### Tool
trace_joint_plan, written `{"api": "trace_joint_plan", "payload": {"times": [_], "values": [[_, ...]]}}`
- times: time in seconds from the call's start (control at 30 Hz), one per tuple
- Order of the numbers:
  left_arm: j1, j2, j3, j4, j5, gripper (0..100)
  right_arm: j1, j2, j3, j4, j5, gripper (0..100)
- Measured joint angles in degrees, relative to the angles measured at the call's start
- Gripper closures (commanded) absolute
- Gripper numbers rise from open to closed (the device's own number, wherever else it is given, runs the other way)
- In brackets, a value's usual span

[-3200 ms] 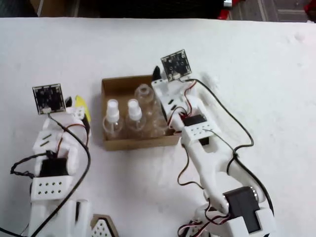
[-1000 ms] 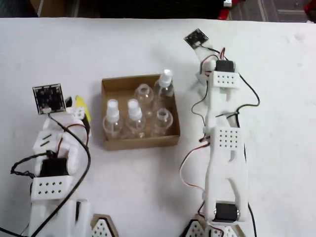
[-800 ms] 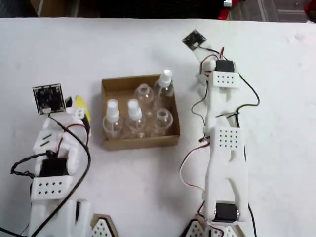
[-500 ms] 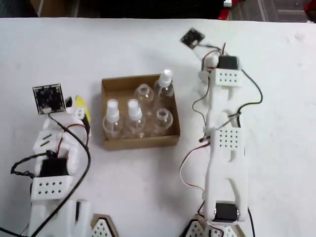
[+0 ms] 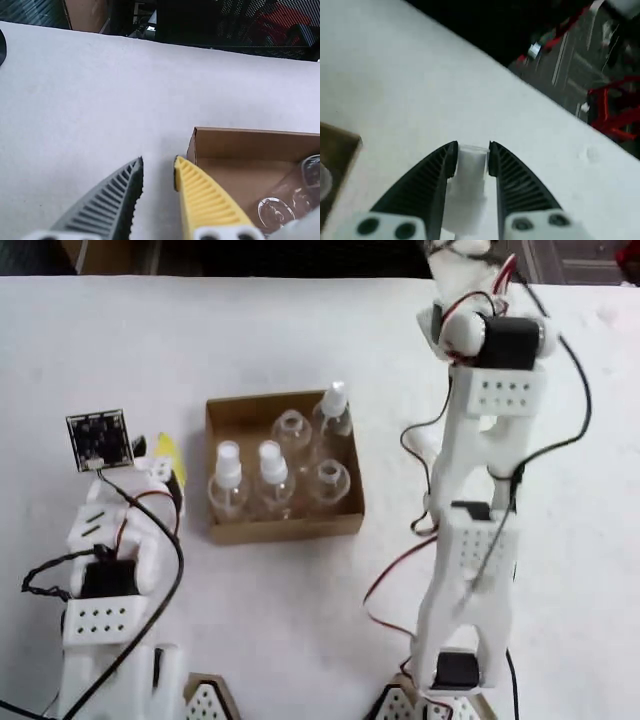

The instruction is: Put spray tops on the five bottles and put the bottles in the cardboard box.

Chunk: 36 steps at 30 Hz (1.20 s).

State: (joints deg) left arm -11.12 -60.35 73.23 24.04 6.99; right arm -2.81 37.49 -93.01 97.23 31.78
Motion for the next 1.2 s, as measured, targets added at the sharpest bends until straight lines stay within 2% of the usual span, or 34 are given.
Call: {"api": "trace_joint_plan", "payload": {"times": [0.1,0.3,0.43,0.53,0.67,0.87,1.07,1.2], "values": [[0.09,-2.73,-0.09,3.34,0.0,85,-4.04,-9.05,-0.26,0.09,-5.36,98.2],[4.4,-18.29,-2.9,19.16,0.0,80,-17.85,-24.0,-0.97,0.18,-17.05,98.2],[8.26,-33.05,-3.16,28.13,0.0,79,-27.43,-27.34,-1.05,0.18,-24.26,98.2],[11.34,-43.34,-4.48,33.05,0.0,78,-31.47,-27.43,-0.97,0.18,-27.16,98.2],[12.48,-42.73,-5.98,34.46,2.73,73,-34.55,-27.43,2.37,0.26,-28.66,98.2],[13.1,-42.64,-7.82,36.75,6.42,72,-35.43,-25.23,8.97,0.26,-29.19,98.2],[19.08,-42.64,-15.03,43.96,6.59,72,-36.84,-21.36,2.37,0.35,-35.25,98.2],[20.84,-42.73,-16.44,44.31,6.59,72,-40.0,-18.46,-0.7,0.35,-35.96,98.2]]}}
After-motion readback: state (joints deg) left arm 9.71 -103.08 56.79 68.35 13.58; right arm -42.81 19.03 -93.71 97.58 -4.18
